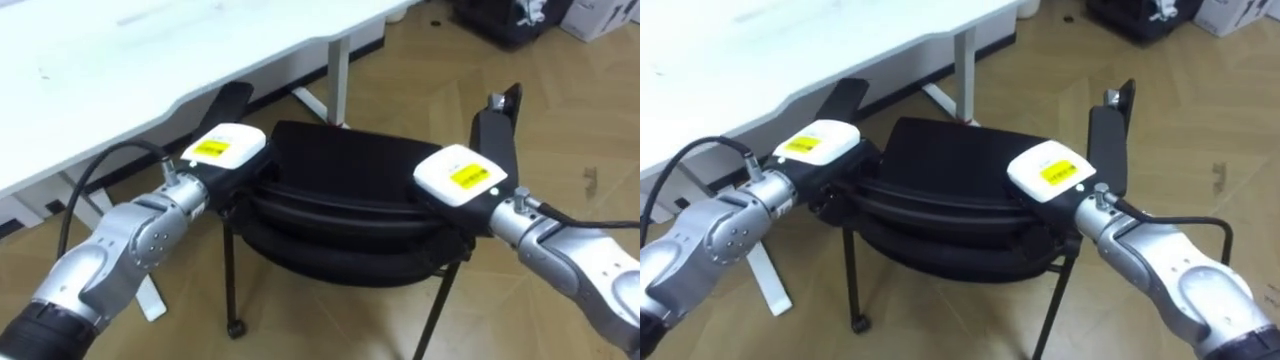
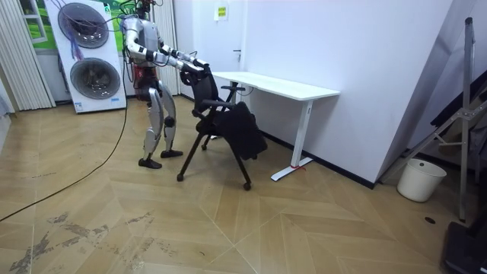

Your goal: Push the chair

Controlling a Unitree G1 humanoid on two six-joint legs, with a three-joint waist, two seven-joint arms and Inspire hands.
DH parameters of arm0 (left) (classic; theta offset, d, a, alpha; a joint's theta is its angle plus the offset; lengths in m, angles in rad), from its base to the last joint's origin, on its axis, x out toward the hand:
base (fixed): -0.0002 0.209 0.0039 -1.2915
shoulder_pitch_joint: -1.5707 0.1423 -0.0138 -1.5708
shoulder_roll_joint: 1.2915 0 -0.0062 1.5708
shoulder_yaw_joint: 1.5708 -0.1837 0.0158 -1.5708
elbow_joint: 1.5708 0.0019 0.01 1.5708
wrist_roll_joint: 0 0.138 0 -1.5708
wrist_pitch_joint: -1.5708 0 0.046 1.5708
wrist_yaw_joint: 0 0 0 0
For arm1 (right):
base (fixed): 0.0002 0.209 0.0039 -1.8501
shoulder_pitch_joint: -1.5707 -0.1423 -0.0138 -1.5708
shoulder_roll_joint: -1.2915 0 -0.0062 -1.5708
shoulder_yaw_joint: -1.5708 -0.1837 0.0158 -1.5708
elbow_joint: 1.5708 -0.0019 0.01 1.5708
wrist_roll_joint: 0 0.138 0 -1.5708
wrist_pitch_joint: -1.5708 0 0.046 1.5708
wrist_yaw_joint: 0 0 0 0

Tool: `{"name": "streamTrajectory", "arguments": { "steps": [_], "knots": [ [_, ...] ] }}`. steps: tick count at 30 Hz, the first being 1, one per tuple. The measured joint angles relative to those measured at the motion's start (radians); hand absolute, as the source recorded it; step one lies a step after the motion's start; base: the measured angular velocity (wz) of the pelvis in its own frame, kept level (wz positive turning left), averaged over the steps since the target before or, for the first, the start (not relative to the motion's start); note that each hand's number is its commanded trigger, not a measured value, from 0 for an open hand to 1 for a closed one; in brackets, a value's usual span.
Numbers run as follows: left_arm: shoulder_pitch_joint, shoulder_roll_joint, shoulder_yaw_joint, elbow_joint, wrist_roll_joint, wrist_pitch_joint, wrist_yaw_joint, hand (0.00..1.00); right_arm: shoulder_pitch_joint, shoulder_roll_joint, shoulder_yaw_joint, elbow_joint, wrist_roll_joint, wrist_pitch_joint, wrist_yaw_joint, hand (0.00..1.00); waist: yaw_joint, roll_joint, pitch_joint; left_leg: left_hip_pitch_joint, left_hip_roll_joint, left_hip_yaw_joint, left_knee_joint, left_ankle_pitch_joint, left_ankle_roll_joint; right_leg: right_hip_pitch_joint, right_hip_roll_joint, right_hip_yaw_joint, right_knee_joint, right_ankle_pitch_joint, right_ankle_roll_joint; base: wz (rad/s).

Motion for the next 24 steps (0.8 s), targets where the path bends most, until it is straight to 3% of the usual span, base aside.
{"name": "streamTrajectory", "arguments": {
  "steps": [1, 4, 5, 6, 7, 8, 9, 10, 11, 12, 13, 14, 15, 16, 17, 18, 19, 24],
  "knots": [
    [0.0, -0.001, 0.0, 0.0, 0.0, -0.001, 0.0, 1.0, 0.0, -0.002, 0.0, 0.0, 0.001, -0.009, 0.001, 1.0, 0.0, -0.013, -0.0006, 0.01, -0.02, -0.005, 0.008, -0.011, 0.009, -0.029, -0.028, 0.015, 0.098, 0.019, 0.028, 0.4],
    [-0.001, -0.005, 0.0, 0.0, 0.001, 0.001, -0.001, 1.0, 0.001, -0.005, 0.0, 0.011, 0.012, -0.023, 0.005, 1.0, 0.0, -0.017, -0.0021, 0.015, -0.025, -0.042, 0.057, -0.048, 0.012, -0.042, -0.036, 0.036, 0.18, 0.074, 0.019, 0.46],
    [-0.001, -0.006, -0.001, 0.0, 0.001, 0.003, -0.008, 1.0, 0.005, 0.001, 0.001, 0.025, 0.016, -0.027, 0.0, 1.0, 0.0, -0.016, -0.0022, 0.019, -0.021, -0.068, 0.075, -0.05, 0.015, -0.043, -0.022, 0.041, 0.201, 0.122, 0.013, 0.58],
    [-0.001, -0.007, -0.012, 0.0, 0.002, 0.007, -0.009, 1.0, 0.009, 0.002, 0.004, 0.041, 0.016, -0.037, -0.007, 1.0, 0.001, -0.014, -0.0026, 0.034, -0.018, -0.116, 0.071, -0.05, 0.015, -0.048, -0.008, 0.046, 0.228, 0.2, 0.01, 0.76],
    [0.0, -0.006, -0.029, 0.0, 0.002, 0.009, -0.006, 1.0, 0.021, 0.004, 0.008, 0.055, 0.017, -0.042, -0.013, 1.0, 0.007, -0.006, -0.0008, 0.057, 0.004, -0.175, 0.059, -0.053, 0.01, -0.081, 0.023, 0.071, 0.274, 0.301, 0.03, 0.65],
    [-0.001, -0.003, -0.032, -0.001, 0.001, 0.004, -0.005, 1.0, 0.024, 0.009, 0.009, 0.061, 0.017, -0.047, -0.017, 1.0, 0.01, -0.004, -0.0009, 0.064, 0.008, -0.216, 0.054, -0.06, -0.002, -0.099, 0.031, 0.085, 0.294, 0.305, 0.031, 0.45],
    [-0.001, 0.011, -0.026, -0.002, 0.0, -0.008, -0.002, 1.0, 0.023, 0.024, 0.009, 0.068, 0.011, -0.049, -0.029, 1.0, 0.013, 0.002, 0.0003, 0.066, 0.01, -0.294, 0.055, -0.076, -0.029, -0.15, 0.048, 0.107, 0.319, 0.217, 0.035, 0.28],
    [-0.001, 0.018, -0.022, 0.003, 0.0, -0.006, 0.0, 1.0, 0.018, 0.041, 0.009, 0.076, -0.007, -0.049, -0.05, 1.0, 0.017, 0.024, 0.0057, 0.066, 0.012, -0.365, 0.055, -0.086, -0.046, -0.209, 0.065, 0.129, 0.296, 0.151, 0.034, 0.3],
    [-0.001, 0.018, -0.022, 0.011, 0.0, -0.006, 0.005, 1.0, 0.017, 0.045, 0.009, 0.078, -0.012, -0.048, -0.06, 1.0, 0.02, 0.035, 0.0052, 0.066, 0.012, -0.393, 0.052, -0.087, -0.049, -0.235, 0.072, 0.149, 0.258, 0.135, 0.035, 0.45],
    [0.001, 0.017, -0.022, 0.027, -0.007, -0.006, 0.01, 1.0, 0.012, 0.048, 0.009, 0.078, -0.013, -0.05, -0.068, 1.0, 0.027, 0.044, 0.0051, 0.079, 0.003, -0.434, 0.045, -0.091, -0.058, -0.26, 0.068, 0.208, 0.133, 0.123, 0.048, 0.63],
    [0.005, 0.02, -0.022, 0.03, -0.015, -0.007, 0.012, 1.0, 0.009, 0.051, 0.009, 0.077, -0.013, -0.058, -0.064, 1.0, 0.029, 0.027, 0.0006, 0.095, -0.02, -0.474, 0.041, -0.102, -0.077, -0.236, 0.061, 0.296, -0.075, 0.137, 0.057, 0.75],
    [0.005, 0.027, -0.022, 0.029, -0.021, -0.01, 0.011, 1.0, 0.009, 0.052, 0.009, 0.075, -0.011, -0.061, -0.062, 1.0, 0.026, 0.009, -0.0011, 0.094, -0.036, -0.491, 0.051, -0.114, -0.087, -0.216, 0.052, 0.353, -0.184, 0.159, 0.069, 0.99],
    [0.008, 0.02, -0.011, 0.04, -0.019, -0.013, 0.02, 1.0, 0.006, 0.05, 0.012, 0.072, -0.011, -0.055, -0.053, 1.0, 0.024, 0.004, 0.0022, 0.074, -0.035, -0.515, 0.106, -0.149, -0.108, -0.196, 0.055, 0.365, -0.204, 0.177, 0.079, 0.96],
    [0.005, 0.004, -0.012, 0.038, -0.007, -0.01, 0.015, 1.0, 0.004, 0.041, 0.011, 0.073, -0.013, -0.047, -0.038, 1.0, 0.033, 0.023, -0.0073, 0.058, 0.004, -0.479, 0.13, -0.155, -0.109, -0.181, 0.056, 0.286, -0.225, 0.172, 0.07, 0.92],
    [0.003, 0.003, -0.012, 0.036, -0.007, -0.015, 0.013, 1.0, 0.004, 0.036, 0.009, 0.073, -0.013, -0.045, -0.038, 1.0, 0.033, 0.027, -0.0075, 0.055, 0.021, -0.464, 0.124, -0.155, -0.109, -0.172, 0.06, 0.26, -0.238, 0.173, 0.062, 0.8],
    [0.001, 0.0, -0.01, 0.033, -0.008, -0.029, 0.013, 1.0, 0.004, 0.02, 0.008, 0.071, -0.013, -0.045, -0.035, 1.0, 0.037, 0.027, -0.0073, 0.057, 0.048, -0.453, 0.098, -0.139, -0.135, -0.156, 0.069, 0.225, -0.259, 0.176, 0.052, 0.7],
    [0.001, -0.001, -0.009, 0.023, -0.008, -0.031, 0.012, 1.0, 0.003, 0.013, 0.005, 0.064, -0.014, -0.045, -0.027, 1.0, 0.045, 0.029, -0.0074, 0.057, 0.061, -0.451, 0.071, -0.128, -0.149, -0.146, 0.088, 0.212, -0.277, 0.18, 0.043, 0.6],
    [0.001, 0.004, -0.008, 0.017, -0.008, -0.022, -0.006, 1.0, -0.002, 0.019, 0.007, 0.05, -0.014, -0.045, 0.009, 1.0, 0.061, 0.036, -0.0068, 0.101, 0.077, -0.455, -0.02, -0.095, -0.16, -0.078, 0.097, 0.172, -0.336, 0.185, 0.032, 0.31]
  ]
}}
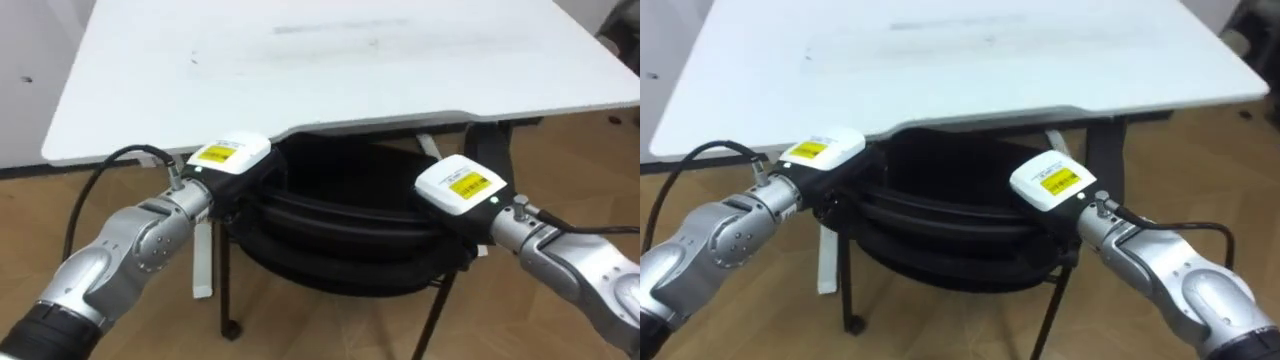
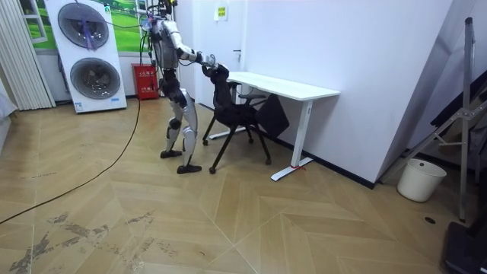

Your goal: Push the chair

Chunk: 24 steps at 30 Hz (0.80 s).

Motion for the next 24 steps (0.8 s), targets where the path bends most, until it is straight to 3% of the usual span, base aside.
{"name": "streamTrajectory", "arguments": {
  "steps": [5, 8, 10, 12, 14, 16, 20, 24],
  "knots": [
    [0.002, 0.011, 0.007, -0.012, 0.007, -0.001, -0.006, 1.0, -0.002, 0.011, 0.001, -0.016, 0.0, 0.001, 0.033, 1.0, 0.008, -0.007, 0.0041, 0.021, 0.003, -0.006, -0.018, 0.0, 0.0, 0.054, 0.009, 0.003, -0.023, -0.024, 0.008, 0.32],
    [0.003, 0.012, 0.021, -0.024, 0.018, -0.006, -0.017, 1.0, -0.006, 0.01, 0.0, -0.021, 0.0, 0.0, 0.041, 1.0, 0.015, -0.017, 0.0059, 0.012, 0.01, -0.029, 0.001, 0.0, -0.002, 0.067, 0.02, -0.004, -0.02, -0.045, -0.002, 0.35],
    [0.003, 0.001, 0.039, -0.024, 0.036, -0.011, -0.022, 1.0, -0.006, 0.011, 0.0, -0.016, 0.0, -0.004, 0.036, 1.0, 0.025, -0.026, 0.0123, -0.006, 0.028, 0.01, 0.036, -0.001, -0.003, 0.08, 0.022, -0.042, -0.004, -0.07, -0.014, 0.44],
    [0.003, 0.005, 0.045, -0.022, 0.036, -0.019, -0.016, 1.0, -0.006, 0.021, 0.0, -0.015, 0.001, -0.003, 0.038, 1.0, 0.0, -0.034, 0.0171, -0.029, 0.045, 0.037, 0.085, -0.004, -0.008, 0.103, 0.025, -0.091, -0.003, -0.096, -0.023, 0.76],
    [0.004, 0.007, 0.048, -0.018, 0.036, -0.022, -0.013, 1.0, -0.006, 0.024, 0.0, -0.014, 0.001, -0.003, 0.037, 1.0, -0.006, -0.037, 0.0178, -0.055, 0.073, 0.107, 0.14, -0.004, -0.009, 0.12, 0.031, -0.126, -0.002, -0.114, -0.034, 0.61],
    [0.016, 0.022, 0.051, -0.017, 0.036, -0.028, -0.012, 1.0, 0.017, 0.028, 0.0, -0.037, 0.009, -0.012, 0.041, 1.0, -0.007, -0.033, 0.0175, -0.056, 0.093, 0.128, 0.166, -0.004, -0.01, 0.147, 0.042, -0.148, -0.005, -0.131, -0.046, 0.34],
    [0.027, 0.027, 0.051, -0.019, 0.035, -0.026, -0.009, 1.0, 0.024, 0.028, 0.001, -0.065, 0.007, -0.01, 0.062, 1.0, -0.002, -0.028, 0.0146, -0.033, 0.088, 0.126, 0.121, 0.012, -0.024, 0.15, 0.04, -0.145, -0.005, -0.137, -0.052, 0.05],
    [0.038, 0.017, 0.051, -0.019, 0.038, -0.023, -0.003, 1.0, 0.025, 0.019, 0.001, -0.067, -0.005, -0.012, 0.059, 1.0, 0.01, -0.026, 0.0124, 0.036, 0.062, 0.13, 0.012, 0.026, -0.029, 0.145, 0.033, -0.089, -0.005, -0.131, -0.044, -0.2]
  ]
}}
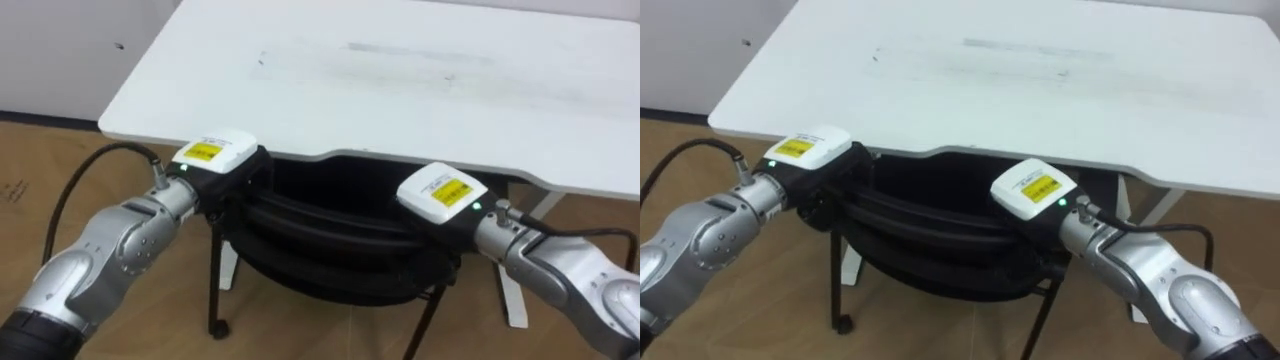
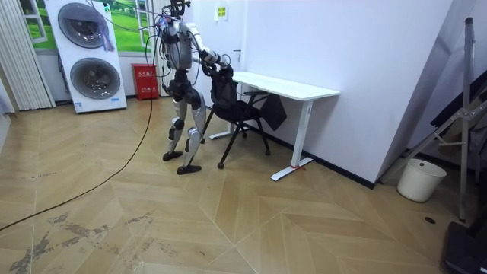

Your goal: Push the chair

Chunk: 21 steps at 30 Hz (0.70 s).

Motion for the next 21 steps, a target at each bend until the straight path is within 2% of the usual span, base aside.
{"name": "streamTrajectory", "arguments": {
  "steps": [2, 5, 7, 14, 17, 18, 19, 21],
  "knots": [
    [0.0, -0.005, 0.001, 0.0, -0.001, -0.006, 0.0, 1.0, 0.0, -0.015, 0.0, -0.013, -0.015, 0.0, 0.003, 1.0, 0.006, 0.004, -0.0043, 0.019, -0.01, 0.021, -0.046, 0.008, -0.005, -0.014, -0.008, 0.016, -0.001, 0.006, 0.009, -0.23],
    [0.0, -0.013, 0.001, 0.0, -0.001, -0.004, -0.003, 1.0, 0.0, -0.017, -0.005, -0.016, -0.026, 0.0, 0.002, 1.0, -0.002, 0.007, -0.0086, 0.037, -0.032, 0.032, -0.083, 0.019, 0.008, -0.022, -0.017, 0.063, -0.004, 0.018, 0.024, -0.16],
    [0.0, -0.014, 0.002, 0.0, -0.001, -0.004, -0.008, 1.0, -0.001, -0.017, -0.008, -0.016, -0.031, 0.0, 0.002, 1.0, 0.011, 0.009, -0.0106, 0.049, -0.04, 0.048, -0.096, 0.02, 0.01, -0.026, -0.02, 0.094, -0.014, 0.03, 0.033, -0.33],
    [0.0, -0.019, 0.005, -0.002, -0.003, -0.009, -0.024, 1.0, -0.001, -0.017, -0.015, -0.015, -0.042, -0.002, 0.007, 1.0, 0.031, 0.012, -0.0124, 0.055, -0.056, 0.047, -0.096, 0.02, 0.012, -0.048, -0.029, 0.144, -0.012, 0.043, 0.043, -0.21],
    [0.0, -0.025, 0.012, -0.002, 0.0, -0.007, -0.033, 1.0, -0.001, -0.008, -0.017, -0.014, -0.06, 0.0, 0.002, 1.0, 0.07, 0.013, -0.012, 0.065, -0.051, 0.078, -0.098, 0.02, 0.012, -0.062, -0.021, 0.174, -0.018, 0.059, 0.042, -0.43],
    [0.0, -0.027, 0.012, -0.002, 0.004, -0.005, -0.034, 0.96, -0.001, -0.007, -0.017, -0.012, -0.061, 0.0, -0.001, 1.0, 0.083, 0.015, -0.0111, 0.071, -0.048, 0.089, -0.1, 0.02, 0.012, -0.062, -0.016, 0.189, -0.027, 0.068, 0.042, -0.36],
    [0.0, -0.028, 0.013, -0.002, 0.007, -0.004, -0.034, 0.84, -0.001, -0.004, -0.017, -0.009, -0.064, 0.001, -0.002, 1.0, 0.09, 0.019, -0.0107, 0.079, -0.042, 0.105, -0.111, 0.02, 0.012, -0.062, -0.008, 0.196, -0.045, 0.08, 0.043, -0.33],
    [0.0, -0.029, 0.014, -0.005, 0.009, -0.002, -0.035, 0.81, -0.001, 0.001, -0.017, -0.008, -0.068, 0.007, -0.002, 1.0, 0.098, 0.02, -0.011, 0.083, -0.037, 0.107, -0.124, 0.02, 0.012, -0.06, -0.001, 0.199, -0.069, 0.095, 0.042, -0.17]
  ]
}}
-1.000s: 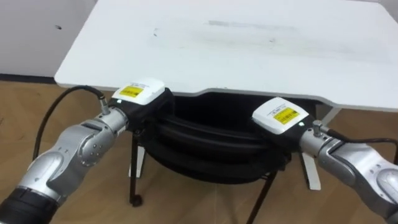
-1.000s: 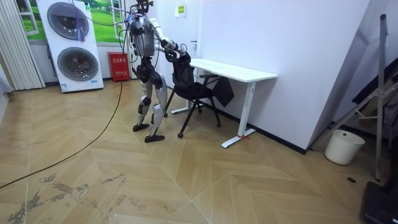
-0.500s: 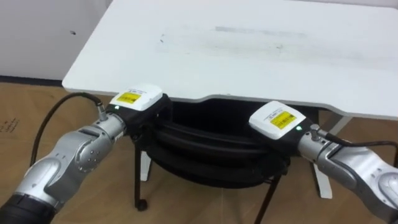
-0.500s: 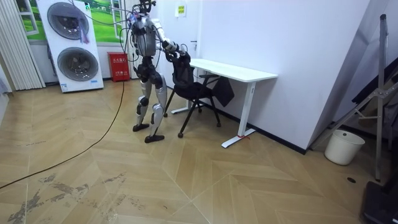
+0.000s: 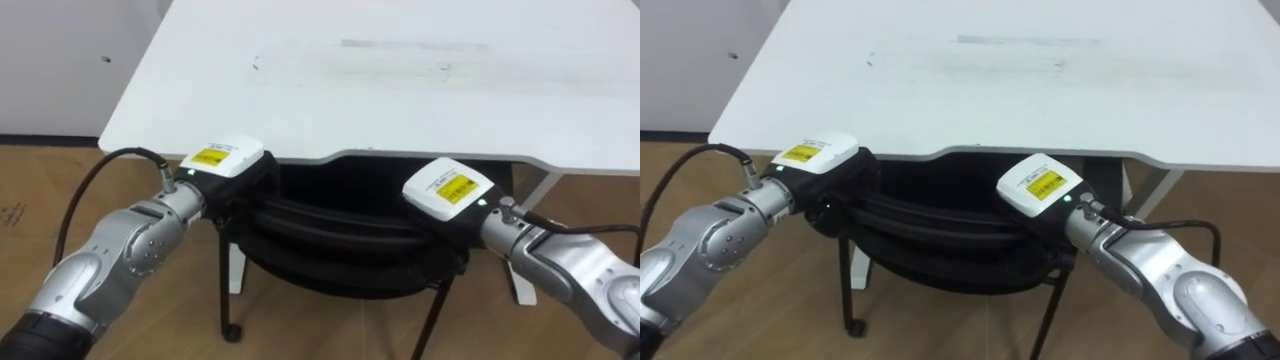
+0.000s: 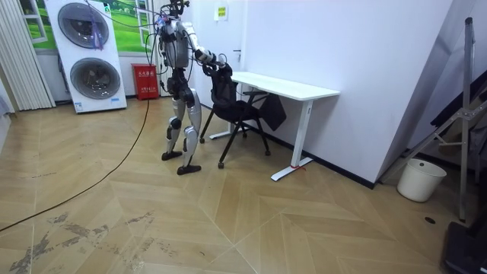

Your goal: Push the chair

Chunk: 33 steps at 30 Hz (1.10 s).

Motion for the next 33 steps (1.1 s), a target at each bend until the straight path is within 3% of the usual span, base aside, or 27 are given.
{"name": "streamTrajectory", "arguments": {
  "steps": [1, 2, 3, 5, 13, 19, 24, 26, 33],
  "knots": [
    [0.0, 0.0, 0.002, -0.005, 0.002, 0.004, -0.002, 0.76, 0.0, 0.005, 0.0, 0.0, -0.003, 0.006, -0.001, 0.95, 0.0, 0.0, -0.0003, 0.003, 0.001, 0.0, -0.01, 0.0, 0.0, -0.002, 0.003, 0.003, -0.002, 0.004, 0.001, -0.1],
    [0.0, 0.0, 0.004, -0.009, 0.004, 0.008, -0.006, 0.67, 0.0, 0.007, 0.0, -0.001, -0.004, 0.007, -0.002, 0.74, 0.001, 0.0, -0.0004, 0.003, 0.0, 0.0, -0.013, 0.0, 0.0, -0.004, 0.003, 0.005, -0.003, 0.005, 0.001, -0.08],
    [0.0, 0.002, 0.005, -0.02, 0.007, 0.02, -0.015, 0.37, 0.0, 0.012, 0.0, -0.005, -0.008, 0.011, -0.001, 0.44, 0.0, 0.0, -0.0006, 0.003, -0.001, 0.0, -0.019, 0.0, 0.0, -0.008, 0.003, 0.007, -0.01, 0.006, 0.002, -0.1],
    [0.0, 0.002, 0.014, -0.028, 0.008, 0.027, -0.031, 0.0, 0.0, 0.016, 0.0, -0.009, -0.008, 0.012, -0.002, 0.0, 0.0, 0.0, -0.0006, 0.001, -0.001, 0.0, -0.02, 0.003, 0.004, -0.01, 0.007, 0.015, -0.018, 0.012, 0.003, -0.08],
    [0.0, 0.012, 0.02, -0.084, 0.009, 0.045, -0.091, 0.0, 0.0, 0.027, -0.044, -0.024, 0.091, 0.042, 0.034, 0.0, -0.023, 0.0, -0.0023, 0.001, -0.001, 0.006, -0.021, 0.003, 0.005, 0.012, 0.01, 0.027, -0.056, 0.039, 0.01, -0.04],
    [0.0, 0.0, 0.025, -0.098, 0.008, 0.066, -0.096, 0.0, 0.0, 0.068, -0.096, -0.026, 0.16, 0.096, 0.034, 0.0, -0.03, 0.002, -0.0036, 0.006, -0.001, 0.012, -0.021, 0.004, 0.006, 0.011, 0.011, 0.031, -0.054, 0.041, 0.009, -0.02],
    [0.0, -0.01, 0.026, -0.117, 0.008, 0.078, -0.097, 0.0, 0.0, 0.073, -0.109, -0.035, 0.169, 0.123, 0.034, 0.0, -0.032, 0.002, -0.0043, 0.019, -0.001, 0.012, -0.029, 0.004, 0.007, 0.01, 0.011, 0.032, -0.054, 0.041, 0.009, 0.0],
    [0.0, -0.016, 0.027, -0.122, 0.006, 0.078, -0.097, 0.0, 0.0, 0.074, -0.109, -0.035, 0.169, 0.124, 0.035, 0.0, -0.032, 0.002, -0.0076, 0.023, -0.001, 0.012, -0.037, 0.007, 0.011, 0.011, 0.012, 0.032, -0.053, 0.041, 0.009, 0.0],
    [-0.001, -0.024, 0.034, -0.128, 0.012, 0.085, -0.102, 0.0, -0.004, 0.076, -0.11, -0.041, 0.167, 0.125, 0.036, 0.0, -0.033, 0.002, -0.0083, 0.028, -0.001, 0.012, -0.043, 0.011, 0.018, 0.017, 0.013, 0.033, -0.051, 0.043, 0.007, 0.0]
  ]
}}
